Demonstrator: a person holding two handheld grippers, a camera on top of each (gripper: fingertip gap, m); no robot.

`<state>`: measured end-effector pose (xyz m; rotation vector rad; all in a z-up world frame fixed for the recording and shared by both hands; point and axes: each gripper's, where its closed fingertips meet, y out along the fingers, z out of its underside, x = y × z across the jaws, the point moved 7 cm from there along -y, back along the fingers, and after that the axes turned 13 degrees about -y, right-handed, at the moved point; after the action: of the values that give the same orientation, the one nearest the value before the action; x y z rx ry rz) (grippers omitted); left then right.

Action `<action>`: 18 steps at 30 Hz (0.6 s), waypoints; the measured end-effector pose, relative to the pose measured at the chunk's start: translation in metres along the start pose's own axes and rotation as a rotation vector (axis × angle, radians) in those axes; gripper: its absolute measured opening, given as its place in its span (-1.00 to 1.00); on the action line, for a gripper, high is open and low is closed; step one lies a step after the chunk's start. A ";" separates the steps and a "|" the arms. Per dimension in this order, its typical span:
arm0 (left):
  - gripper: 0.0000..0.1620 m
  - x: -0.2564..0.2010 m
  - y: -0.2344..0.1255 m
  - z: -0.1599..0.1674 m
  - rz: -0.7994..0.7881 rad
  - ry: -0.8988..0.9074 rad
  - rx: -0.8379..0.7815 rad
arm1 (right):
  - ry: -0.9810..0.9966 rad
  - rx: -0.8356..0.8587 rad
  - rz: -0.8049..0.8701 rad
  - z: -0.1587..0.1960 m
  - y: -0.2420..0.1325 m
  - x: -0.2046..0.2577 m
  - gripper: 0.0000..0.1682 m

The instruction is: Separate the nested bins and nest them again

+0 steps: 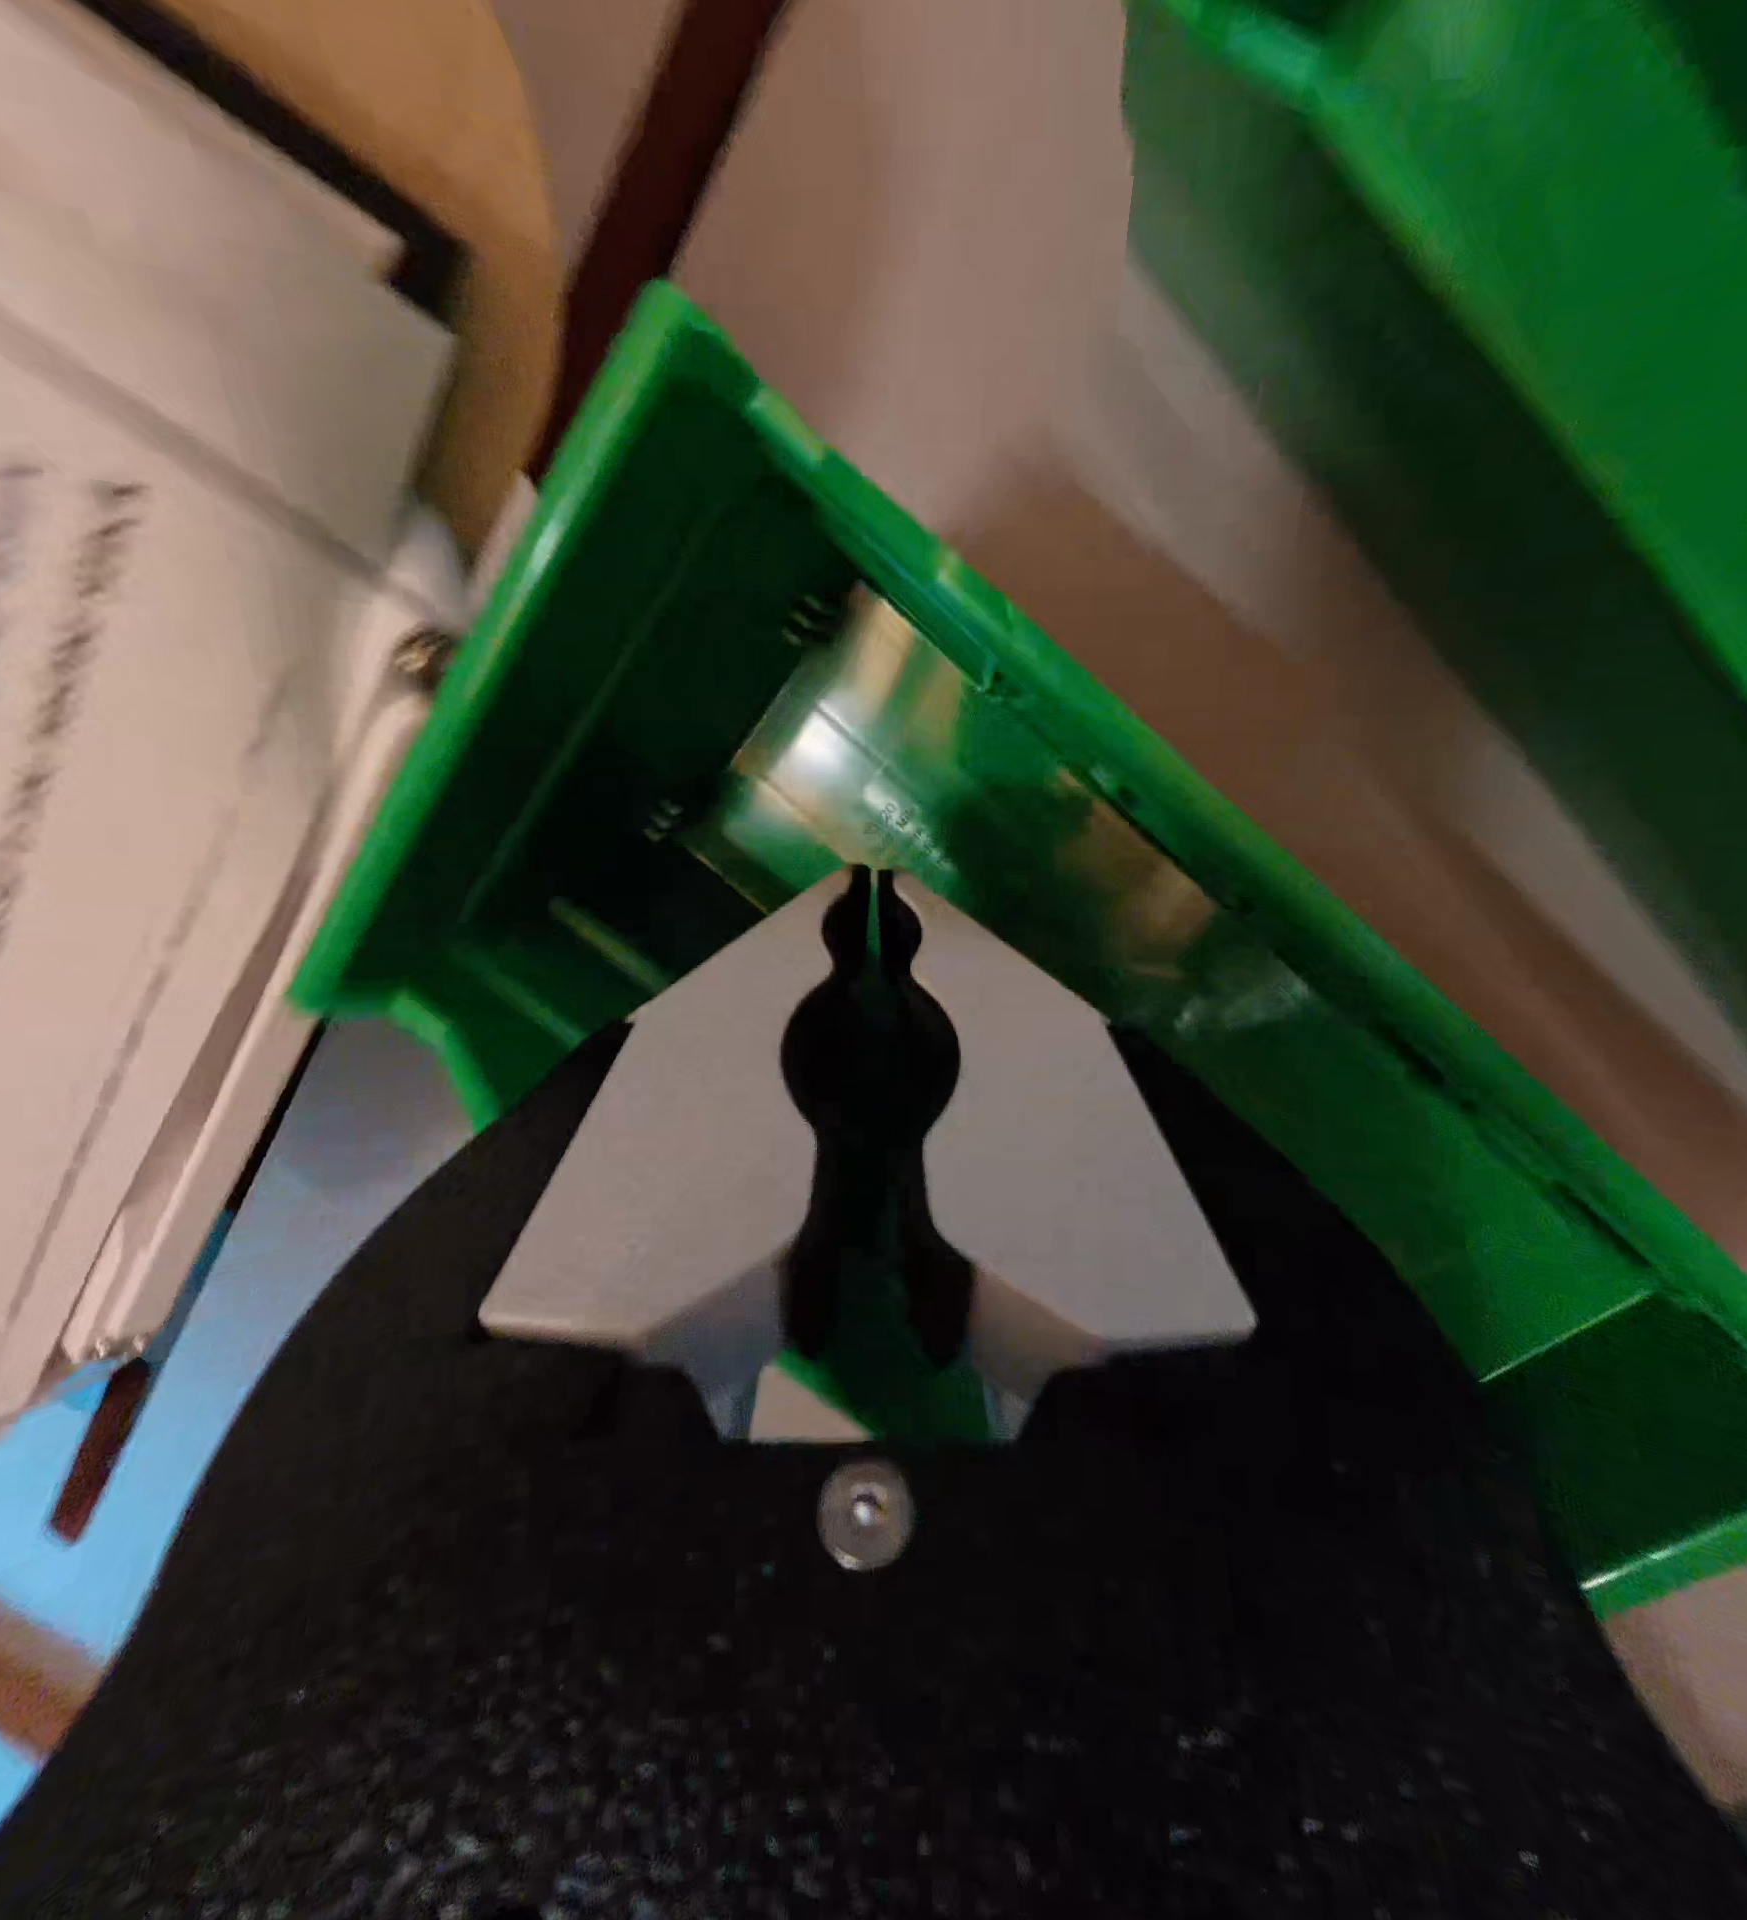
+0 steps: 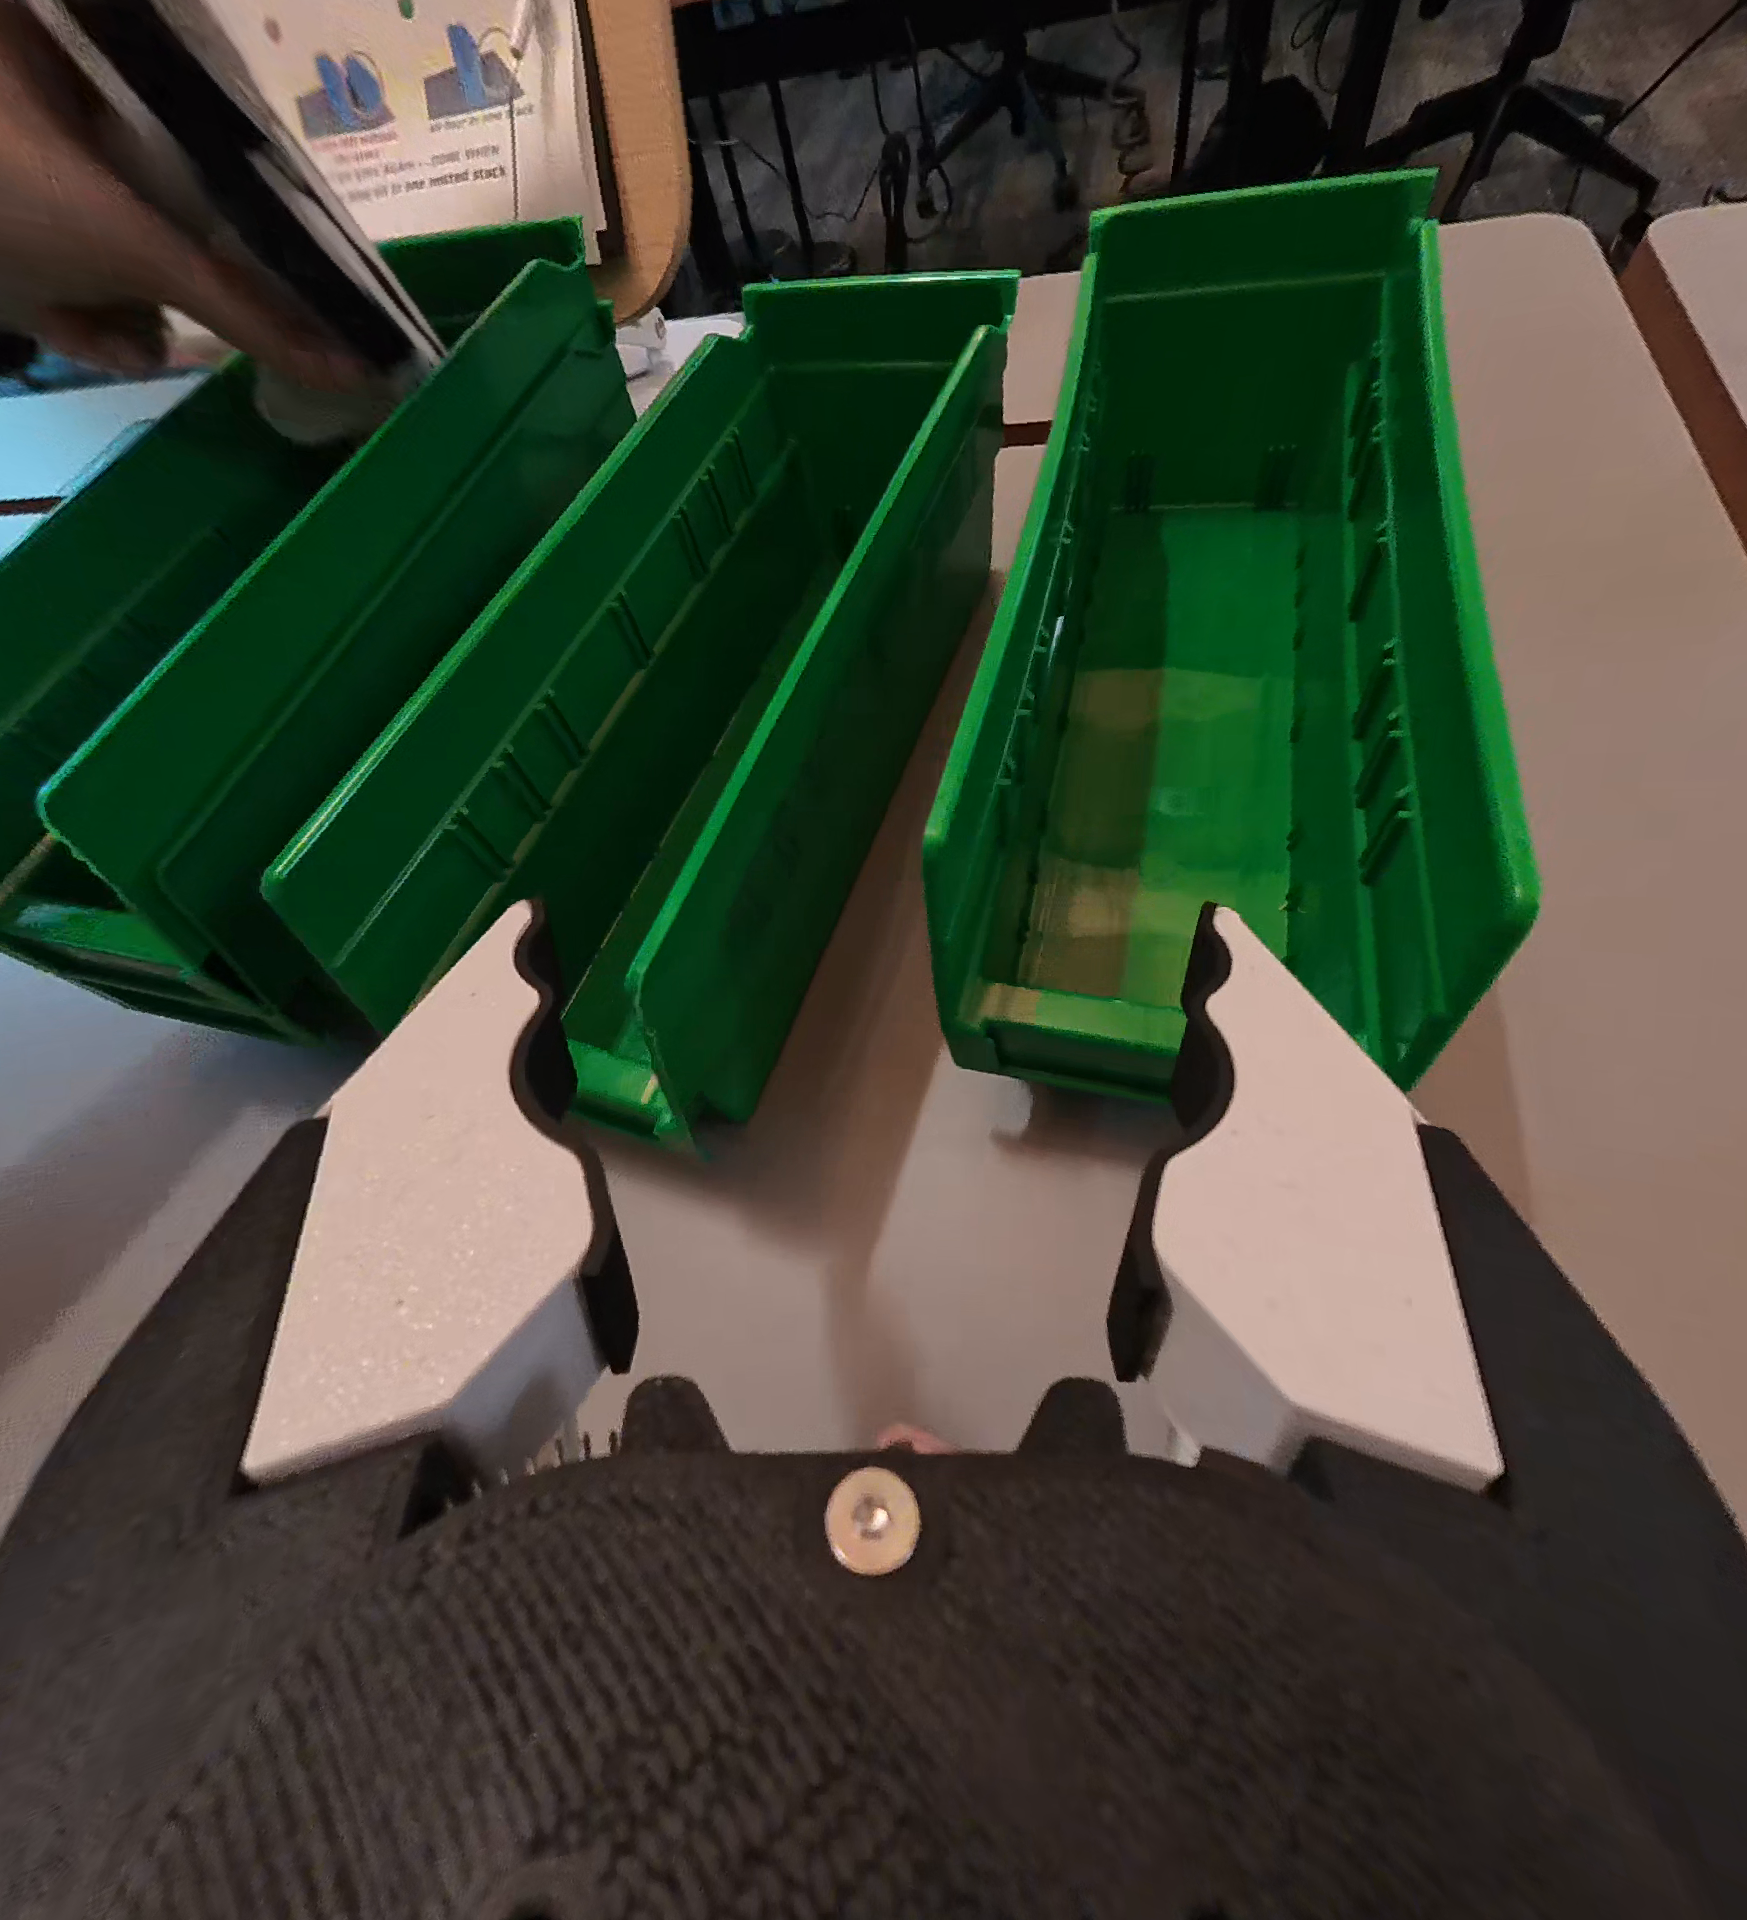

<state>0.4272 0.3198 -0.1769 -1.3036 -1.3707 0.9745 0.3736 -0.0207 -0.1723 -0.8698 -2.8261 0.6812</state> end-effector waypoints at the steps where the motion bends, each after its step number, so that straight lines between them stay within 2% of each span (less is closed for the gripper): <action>1: -1.00 0.001 -0.015 0.003 0.024 -0.029 -0.090 | -0.004 0.005 0.004 0.000 0.000 0.001 0.42; 4: -0.94 0.000 -0.064 0.029 0.157 -0.113 -0.361 | -0.017 0.008 0.020 -0.001 0.000 0.005 0.48; 7: -0.76 0.004 -0.094 0.076 0.239 -0.207 -0.528 | -0.034 0.015 0.042 -0.004 0.000 0.011 0.53; 9: -0.54 0.004 -0.100 0.114 0.293 -0.284 -0.585 | -0.064 0.012 0.049 -0.009 -0.001 0.018 0.53; 12: -0.41 0.002 -0.099 0.172 0.359 -0.379 -0.661 | -0.100 -0.015 0.014 -0.020 -0.002 0.037 0.53; 15: -0.38 0.011 -0.093 0.226 0.320 -0.480 -0.743 | -0.117 -0.046 -0.085 -0.033 -0.003 0.070 0.51; 18: -0.38 0.024 -0.086 0.271 0.273 -0.559 -0.763 | -0.184 -0.051 -0.103 -0.042 0.003 0.107 0.49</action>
<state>0.1452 0.3532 -0.1467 -1.9021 -2.1702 1.0922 0.2959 0.0567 -0.1394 -0.6960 -3.0383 0.7120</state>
